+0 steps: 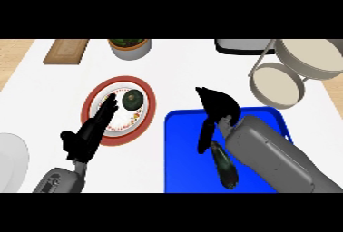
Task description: Pick the eggplant from the tray and place it in the tiered basket
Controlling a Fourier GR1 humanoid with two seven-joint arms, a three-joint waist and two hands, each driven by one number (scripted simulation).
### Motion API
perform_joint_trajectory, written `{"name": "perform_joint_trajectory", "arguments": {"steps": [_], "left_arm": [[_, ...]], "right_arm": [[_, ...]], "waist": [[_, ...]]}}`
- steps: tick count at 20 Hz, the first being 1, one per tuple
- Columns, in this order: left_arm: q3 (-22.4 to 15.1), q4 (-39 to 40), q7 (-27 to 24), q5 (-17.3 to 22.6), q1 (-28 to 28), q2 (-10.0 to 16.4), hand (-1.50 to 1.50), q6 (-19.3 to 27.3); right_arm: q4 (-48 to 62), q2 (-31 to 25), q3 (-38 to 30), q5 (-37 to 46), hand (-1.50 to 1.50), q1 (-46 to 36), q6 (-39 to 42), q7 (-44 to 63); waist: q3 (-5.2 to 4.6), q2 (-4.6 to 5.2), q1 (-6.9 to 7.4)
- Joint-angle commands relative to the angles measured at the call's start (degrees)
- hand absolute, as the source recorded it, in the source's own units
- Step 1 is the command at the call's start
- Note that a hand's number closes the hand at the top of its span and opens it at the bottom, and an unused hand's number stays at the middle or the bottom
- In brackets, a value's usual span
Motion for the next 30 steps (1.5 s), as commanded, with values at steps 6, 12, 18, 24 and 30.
{"name": "perform_joint_trajectory", "arguments": {"steps": [6,12,18,24,30], "left_arm": [[1.01,0.76,-1.36,-0.99,0.31,-0.79,0.00,0.77],[0.09,-0.51,-2.52,-2.00,2.93,-2.06,0.00,1.16],[1.41,-1.60,-0.19,-0.83,0.57,-0.20,0.00,-1.17],[2.43,2.53,-3.81,-1.80,1.86,-1.02,0.00,-1.65],[2.81,1.47,-1.78,-2.05,0.90,-2.23,0.00,-1.28]], "right_arm": [[-6.65,1.91,-0.01,-10.93,-1.50,-7.20,13.42,22.92],[-7.43,2.17,2.70,-6.05,-1.50,-6.77,6.44,25.04],[-0.85,2.33,8.39,-4.23,-1.50,-2.59,7.65,24.54],[-4.78,0.55,8.40,-3.52,-1.50,3.80,5.58,22.98],[-5.25,-1.20,8.26,-0.07,-1.50,7.18,5.57,21.33]], "waist": [[0.25,0.31,-0.78],[0.28,0.39,-0.31],[0.30,0.53,-0.16],[0.30,0.60,-1.01],[0.32,0.65,-0.66]]}}
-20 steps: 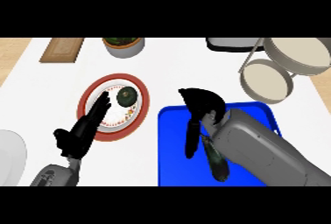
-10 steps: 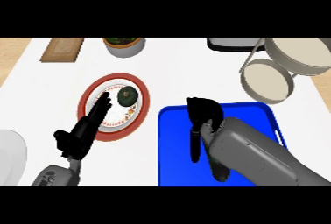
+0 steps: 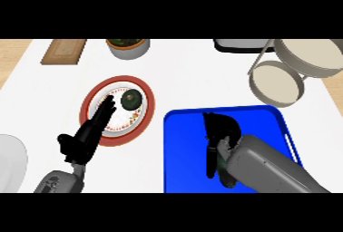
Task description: Pick the eggplant from the tray and place it in the tiered basket
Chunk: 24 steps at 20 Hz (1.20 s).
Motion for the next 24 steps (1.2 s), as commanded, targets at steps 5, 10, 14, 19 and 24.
{"name": "perform_joint_trajectory", "arguments": {"steps": [5,10,14,19,24], "left_arm": [[1.57,1.57,-1.30,0.16,0.02,0.59,0.00,-2.50],[2.77,2.32,-0.24,-0.23,-1.71,-0.28,0.00,-2.31],[1.02,-4.39,1.61,-1.57,3.04,-0.04,0.00,-1.66],[2.90,-3.18,2.46,-1.58,0.48,-0.54,0.00,-2.92],[3.55,-5.63,4.27,-2.75,1.94,-0.86,0.00,-3.64]], "right_arm": [[1.21,0.81,-0.94,2.59,-1.50,2.70,1.32,11.21],[-2.40,0.73,-0.54,5.35,-1.50,7.53,-0.13,10.34],[1.81,2.70,-0.04,8.76,-1.50,10.13,-1.95,6.80],[2.14,2.00,-2.79,10.06,-1.50,12.89,-0.31,2.95],[0.74,4.21,-5.41,17.01,1.50,16.65,-5.70,-6.31]], "waist": [[-0.02,0.13,0.26],[0.00,0.12,-0.04],[0.03,0.10,0.63],[0.04,0.15,0.58],[0.06,0.13,0.62]]}}
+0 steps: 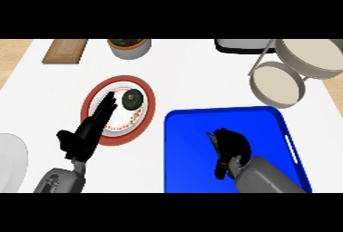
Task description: Pick the eggplant from the tray and place it in the tiered basket
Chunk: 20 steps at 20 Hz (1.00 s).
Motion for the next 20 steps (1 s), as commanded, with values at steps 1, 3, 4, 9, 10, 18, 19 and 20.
{"name": "perform_joint_trajectory", "arguments": {"steps": [1,3,4,9,10,18,19,20], "left_arm": [[1.11,-1.80,1.71,-0.26,1.48,0.10,0.00,-1.40],[0.47,-0.91,0.05,-2.82,1.26,-2.55,0.00,0.64],[3.32,1.02,-0.37,0.02,-0.01,0.88,0.00,-4.54],[2.65,0.04,-0.09,-2.56,1.59,-2.14,0.00,-2.95],[2.16,-1.62,-0.09,-3.92,1.52,-2.27,0.00,-1.86],[3.50,-1.22,0.47,-3.47,2.45,-3.39,0.00,-0.27],[4.46,-1.10,1.08,-2.97,2.00,-2.40,0.00,-0.63],[5.05,-0.94,0.40,-2.68,2.78,-1.68,0.00,-1.09]], "right_arm": [[2.55,3.53,-1.93,5.97,1.50,0.96,-2.50,-3.09],[1.02,5.94,-3.13,7.70,1.50,1.08,0.03,0.07],[5.91,6.20,-3.82,8.97,1.50,-0.14,-1.05,-3.95],[3.15,6.45,-6.51,12.69,1.50,2.40,0.84,-6.11],[1.83,8.15,-4.60,14.21,1.50,4.36,-0.79,-5.04],[-1.14,-20.26,-20.32,13.64,1.50,7.16,-5.31,-25.51],[-0.01,-23.66,-23.27,12.89,1.50,6.65,-5.64,-27.78],[1.23,-26.24,-25.35,12.66,1.50,6.81,-6.40,-29.41]], "waist": [[0.27,0.35,0.24],[0.26,0.34,0.15],[0.26,0.40,0.24],[0.26,0.36,0.16],[0.26,0.34,0.14],[0.52,0.04,-3.96],[0.62,0.06,-4.91],[0.73,0.01,-5.81]]}}
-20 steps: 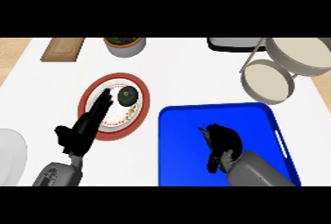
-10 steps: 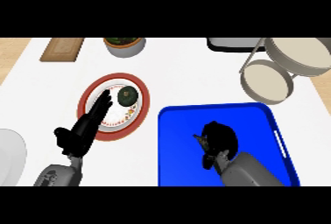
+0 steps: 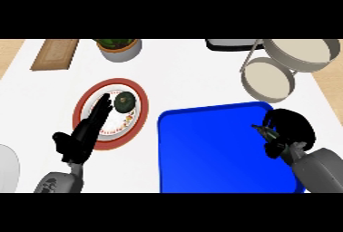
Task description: Pick the eggplant from the tray and place it in the tiered basket
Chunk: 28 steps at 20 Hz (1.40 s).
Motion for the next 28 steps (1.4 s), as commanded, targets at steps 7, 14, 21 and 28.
{"name": "perform_joint_trajectory", "arguments": {"steps": [7,14,21,28], "left_arm": [[1.64,0.26,-1.74,0.18,2.47,0.45,0.00,0.86],[-0.59,0.83,-2.98,-1.47,0.48,-0.01,0.00,-0.72],[-1.27,2.38,-2.68,-1.79,-1.06,-1.97,0.00,-1.96],[-0.97,0.19,1.98,-2.20,-3.15,-2.03,0.00,-1.64]], "right_arm": [[7.34,-17.09,-28.68,-21.17,1.50,3.16,-7.19,-34.12],[20.17,-28.82,-43.59,-31.50,1.50,0.24,3.60,-55.24],[33.54,-29.67,-41.12,-28.60,1.50,-15.69,9.18,-53.04],[35.89,-28.37,-37.25,-26.03,1.50,-31.64,12.85,-41.64]], "waist": [[0.55,0.03,-1.98],[0.04,0.66,2.56],[-0.09,0.73,4.76],[-0.13,0.68,5.04]]}}
